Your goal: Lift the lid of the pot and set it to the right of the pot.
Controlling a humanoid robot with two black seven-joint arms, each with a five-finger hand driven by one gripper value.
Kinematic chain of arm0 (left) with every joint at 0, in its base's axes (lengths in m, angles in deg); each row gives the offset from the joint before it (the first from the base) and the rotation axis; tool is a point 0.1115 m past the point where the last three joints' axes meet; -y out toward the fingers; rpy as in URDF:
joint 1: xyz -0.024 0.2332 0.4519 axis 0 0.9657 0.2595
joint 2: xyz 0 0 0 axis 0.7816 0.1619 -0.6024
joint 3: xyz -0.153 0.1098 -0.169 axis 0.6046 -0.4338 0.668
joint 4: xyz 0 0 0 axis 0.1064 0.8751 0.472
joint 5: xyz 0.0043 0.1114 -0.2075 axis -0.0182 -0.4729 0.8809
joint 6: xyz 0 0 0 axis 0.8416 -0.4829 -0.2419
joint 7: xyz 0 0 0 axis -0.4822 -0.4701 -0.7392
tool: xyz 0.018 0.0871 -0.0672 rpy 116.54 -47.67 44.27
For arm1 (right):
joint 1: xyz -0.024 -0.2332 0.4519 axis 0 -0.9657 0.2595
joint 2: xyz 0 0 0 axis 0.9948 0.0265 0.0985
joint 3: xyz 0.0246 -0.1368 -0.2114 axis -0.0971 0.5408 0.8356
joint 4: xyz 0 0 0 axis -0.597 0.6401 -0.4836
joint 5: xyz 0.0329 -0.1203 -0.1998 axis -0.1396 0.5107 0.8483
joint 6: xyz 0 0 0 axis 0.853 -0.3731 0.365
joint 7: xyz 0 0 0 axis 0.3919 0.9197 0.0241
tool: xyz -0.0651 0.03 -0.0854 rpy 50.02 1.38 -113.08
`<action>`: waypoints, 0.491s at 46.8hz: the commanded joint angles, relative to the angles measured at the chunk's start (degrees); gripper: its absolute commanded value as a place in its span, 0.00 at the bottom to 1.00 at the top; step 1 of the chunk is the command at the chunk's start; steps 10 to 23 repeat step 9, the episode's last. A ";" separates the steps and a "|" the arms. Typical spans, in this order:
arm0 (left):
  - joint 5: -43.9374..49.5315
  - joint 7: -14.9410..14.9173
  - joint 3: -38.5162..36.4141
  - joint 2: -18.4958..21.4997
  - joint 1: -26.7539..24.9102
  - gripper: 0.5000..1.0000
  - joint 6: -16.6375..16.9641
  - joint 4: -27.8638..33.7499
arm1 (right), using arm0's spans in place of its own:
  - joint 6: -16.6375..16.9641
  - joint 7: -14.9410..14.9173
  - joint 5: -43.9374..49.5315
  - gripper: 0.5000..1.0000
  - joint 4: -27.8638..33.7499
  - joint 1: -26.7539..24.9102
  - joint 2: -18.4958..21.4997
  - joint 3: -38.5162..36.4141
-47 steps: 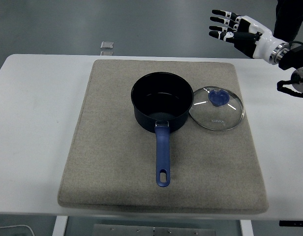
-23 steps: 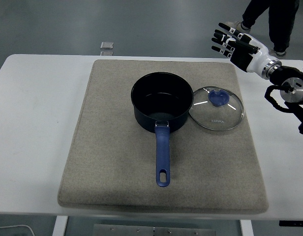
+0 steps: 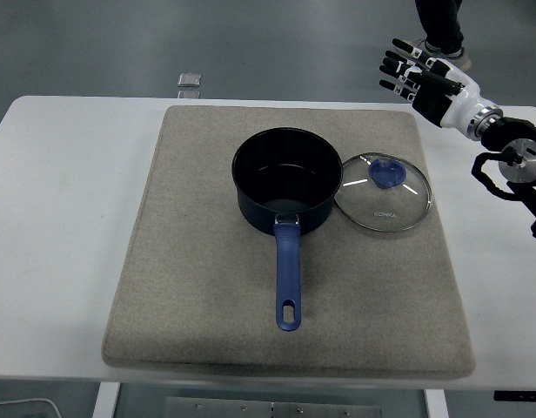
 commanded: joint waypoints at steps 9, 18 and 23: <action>0.00 0.01 0.00 0.00 0.00 1.00 0.00 -0.05 | -0.17 -0.44 0.48 0.85 -0.09 0.09 -0.58 0.48; 0.00 0.01 0.00 0.00 0.00 1.00 0.00 -0.05 | -0.17 -0.44 0.48 0.85 -0.09 0.09 -0.58 0.48; 0.00 0.01 0.00 0.00 0.00 1.00 0.00 -0.05 | -0.17 -0.44 0.48 0.85 -0.09 0.09 -0.58 0.48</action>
